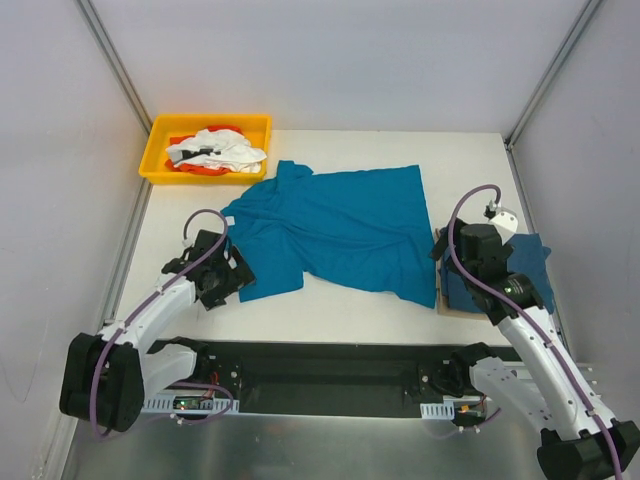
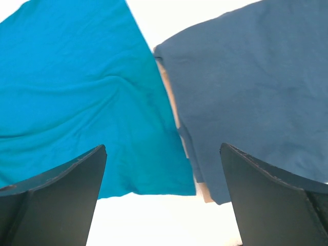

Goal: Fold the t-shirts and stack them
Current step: Flatten out the tshirt

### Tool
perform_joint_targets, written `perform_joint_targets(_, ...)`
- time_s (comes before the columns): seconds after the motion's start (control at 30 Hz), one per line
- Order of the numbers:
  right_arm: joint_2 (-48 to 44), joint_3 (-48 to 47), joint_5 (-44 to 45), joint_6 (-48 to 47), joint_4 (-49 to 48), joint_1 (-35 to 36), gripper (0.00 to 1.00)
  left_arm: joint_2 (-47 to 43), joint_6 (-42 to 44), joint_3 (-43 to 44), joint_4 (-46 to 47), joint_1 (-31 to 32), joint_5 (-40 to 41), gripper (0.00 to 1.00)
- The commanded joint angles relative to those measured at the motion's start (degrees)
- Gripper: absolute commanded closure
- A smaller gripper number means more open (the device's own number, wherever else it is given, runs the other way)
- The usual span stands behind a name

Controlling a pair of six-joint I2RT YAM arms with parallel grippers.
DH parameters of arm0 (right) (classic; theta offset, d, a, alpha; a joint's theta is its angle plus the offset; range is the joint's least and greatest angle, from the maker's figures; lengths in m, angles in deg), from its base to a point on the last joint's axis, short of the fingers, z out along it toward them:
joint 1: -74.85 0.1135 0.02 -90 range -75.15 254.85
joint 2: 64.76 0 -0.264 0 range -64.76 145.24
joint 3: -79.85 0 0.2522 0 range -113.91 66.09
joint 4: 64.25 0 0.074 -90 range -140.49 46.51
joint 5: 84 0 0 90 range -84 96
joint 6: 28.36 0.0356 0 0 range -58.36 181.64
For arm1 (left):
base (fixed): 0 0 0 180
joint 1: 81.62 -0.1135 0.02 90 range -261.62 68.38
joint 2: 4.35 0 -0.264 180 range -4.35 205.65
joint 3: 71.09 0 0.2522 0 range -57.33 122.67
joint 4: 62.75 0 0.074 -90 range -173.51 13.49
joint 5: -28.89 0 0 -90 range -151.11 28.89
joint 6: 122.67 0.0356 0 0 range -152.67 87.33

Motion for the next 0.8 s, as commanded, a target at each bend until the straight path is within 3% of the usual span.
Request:
perform_joint_targets(0.0,0.41,0.31,4.97,2.37,2.02,-0.17,0.03,4.25,-2.36,-0.99,3.84,-1.38,-1.50,0.19)
perform_joint_targets(0.13,1.03,-0.04,6.12,2.28,2.73,-0.17,0.03,6.19,-2.10,-1.08,4.55,-1.47,-2.30,0.40)
perform_joint_targets(0.23,0.85,0.05,7.00,2.20,2.73,-0.26,0.03,6.72,-2.10,-1.43,4.90,-1.56,-3.00,0.51)
perform_joint_targets(0.67,3.05,-0.30,8.94,2.46,3.70,-0.26,0.03,13.22,-1.39,-0.82,4.90,-1.56,-2.47,0.75)
perform_joint_targets(0.77,3.49,-0.30,9.11,2.37,3.70,-0.26,0.03,13.75,-1.04,-0.20,4.99,-1.56,-2.56,0.98)
